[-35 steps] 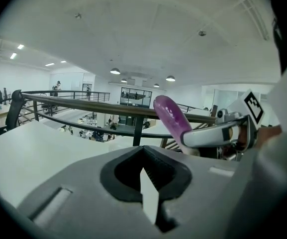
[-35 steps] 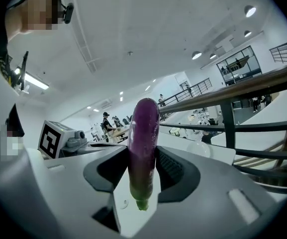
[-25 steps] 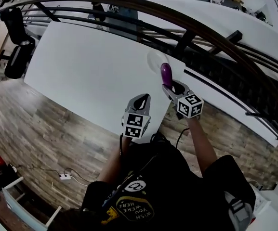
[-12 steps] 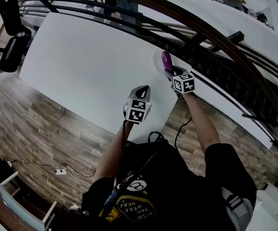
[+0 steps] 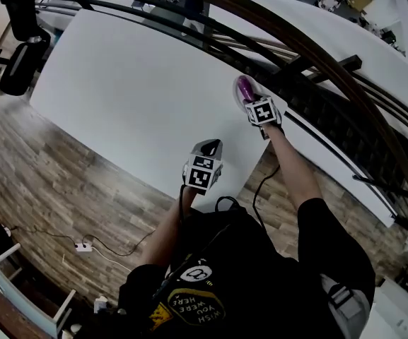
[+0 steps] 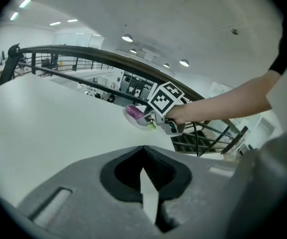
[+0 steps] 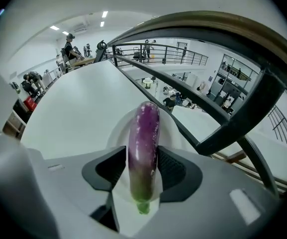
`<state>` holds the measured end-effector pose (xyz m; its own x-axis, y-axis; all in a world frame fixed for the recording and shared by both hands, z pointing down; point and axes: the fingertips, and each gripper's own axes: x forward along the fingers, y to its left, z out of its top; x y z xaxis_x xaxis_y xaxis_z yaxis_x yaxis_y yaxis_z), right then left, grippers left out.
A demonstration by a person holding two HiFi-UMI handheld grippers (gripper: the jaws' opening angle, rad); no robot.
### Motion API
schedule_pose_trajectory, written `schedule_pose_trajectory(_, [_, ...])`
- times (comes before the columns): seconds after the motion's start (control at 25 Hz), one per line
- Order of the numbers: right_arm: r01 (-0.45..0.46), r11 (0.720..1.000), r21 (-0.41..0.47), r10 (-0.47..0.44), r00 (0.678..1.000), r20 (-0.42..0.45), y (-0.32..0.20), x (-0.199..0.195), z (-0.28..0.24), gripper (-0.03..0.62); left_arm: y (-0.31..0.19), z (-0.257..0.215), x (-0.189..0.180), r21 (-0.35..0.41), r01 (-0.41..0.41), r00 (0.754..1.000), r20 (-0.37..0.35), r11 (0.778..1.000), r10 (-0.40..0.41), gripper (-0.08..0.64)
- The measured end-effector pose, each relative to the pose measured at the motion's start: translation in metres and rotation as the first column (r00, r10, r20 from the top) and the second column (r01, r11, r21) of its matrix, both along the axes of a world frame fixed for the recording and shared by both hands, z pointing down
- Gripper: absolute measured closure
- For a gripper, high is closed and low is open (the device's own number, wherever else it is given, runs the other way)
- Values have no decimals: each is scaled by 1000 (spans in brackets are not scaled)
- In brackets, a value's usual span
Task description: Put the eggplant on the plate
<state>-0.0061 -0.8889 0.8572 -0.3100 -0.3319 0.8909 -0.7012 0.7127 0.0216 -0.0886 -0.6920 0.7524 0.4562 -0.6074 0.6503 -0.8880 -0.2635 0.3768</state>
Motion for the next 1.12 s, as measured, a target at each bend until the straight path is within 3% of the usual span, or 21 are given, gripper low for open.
schedule_pose_trajectory(0.08, [11,1000,18,-11,1000,15,4,-5,-6,353,18,1,-11,-26,26,999,-25,999,-27,555])
schedule_pose_trajectory(0.24, [-40,995,86,32,995,93,28,2,-29,344,39,-1,-39,-33,83,996,-35,996,-84,555])
schedule_pose_trajectory(0.32, [-71,996,47,61,981,185,65,11,-40,379,46,-9,-45,-17,102,994,-31,995,-103,555])
schedule_pose_trajectory(0.44, [-108,990,-93,135,922,364,143,30,-51,459,58,-25,-37,29,106,994,12,994,-106,555])
schedule_pose_trajectory(0.56, [-179,977,-113,212,838,503,211,58,-78,506,69,-45,-13,107,96,994,37,990,-100,555])
schedule_pose_trajectory(0.64, [-178,978,-108,208,795,570,251,62,-96,552,80,-62,1,163,113,992,40,980,-121,555])
schedule_pose_trajectory(0.72, [-124,989,-76,145,796,587,287,64,-114,573,89,-80,23,212,125,989,52,969,-140,555])
schedule_pose_trajectory(0.8, [-114,993,4,90,806,586,308,79,-143,584,94,-101,63,263,89,992,63,961,-109,555])
schedule_pose_trajectory(1.0, [-215,956,201,33,756,654,315,132,-220,589,105,-140,153,380,-61,992,127,923,14,555])
schedule_pose_trajectory(1.12, [-246,941,233,27,740,673,315,150,-235,589,116,-148,172,409,-115,986,157,905,54,555])
